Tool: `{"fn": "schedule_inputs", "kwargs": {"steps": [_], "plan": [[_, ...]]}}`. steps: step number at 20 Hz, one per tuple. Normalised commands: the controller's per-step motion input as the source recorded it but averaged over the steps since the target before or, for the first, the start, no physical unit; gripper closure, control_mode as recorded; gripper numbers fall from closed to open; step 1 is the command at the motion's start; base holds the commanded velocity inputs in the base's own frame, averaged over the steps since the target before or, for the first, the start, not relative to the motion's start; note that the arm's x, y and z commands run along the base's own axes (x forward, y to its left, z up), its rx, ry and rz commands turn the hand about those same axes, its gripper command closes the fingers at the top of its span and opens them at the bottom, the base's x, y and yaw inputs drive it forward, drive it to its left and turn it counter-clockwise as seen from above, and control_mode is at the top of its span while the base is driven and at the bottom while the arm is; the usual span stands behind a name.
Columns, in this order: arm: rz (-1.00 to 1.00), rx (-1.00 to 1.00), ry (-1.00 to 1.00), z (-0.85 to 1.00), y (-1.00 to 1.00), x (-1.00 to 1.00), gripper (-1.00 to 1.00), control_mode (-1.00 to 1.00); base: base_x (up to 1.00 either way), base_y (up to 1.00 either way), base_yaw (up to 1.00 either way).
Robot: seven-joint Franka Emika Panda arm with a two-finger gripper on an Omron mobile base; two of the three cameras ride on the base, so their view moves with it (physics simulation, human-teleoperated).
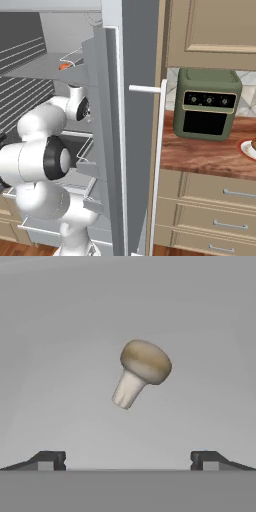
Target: Place the cold items (squash and mushroom) from the fridge in one tupperware on the dining counter. Place the warm items (kebab skewer and hot dog) in the stove area in another tupperware.
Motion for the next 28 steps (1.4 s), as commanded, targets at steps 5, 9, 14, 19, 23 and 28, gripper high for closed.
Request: {"fn": "schedule_inputs", "kwargs": {"steps": [5,9,14,19,23,28], "plan": [[0.0,-0.06,0.0,-0.37,0.21,0.34,-1.0,-1.0,0.0,0.0,0.0],[-0.03,-0.06,0.0,-0.41,0.01,0.53,-1.0,-1.0,0.0,0.0,0.0],[-0.06,0.0,-0.01,-0.13,-0.04,0.66,-1.0,-1.0,0.0,0.0,0.0],[-0.04,0.01,0.0,-0.05,-0.04,0.64,-1.0,-1.0,0.0,0.0,0.0],[-0.05,-0.05,0.0,-0.49,0.0,0.14,1.0,-1.0,0.0,0.0,0.0],[-0.14,-0.04,0.0,-0.64,-0.05,-0.1,1.0,-1.0,0.0,0.0,0.0]]}}
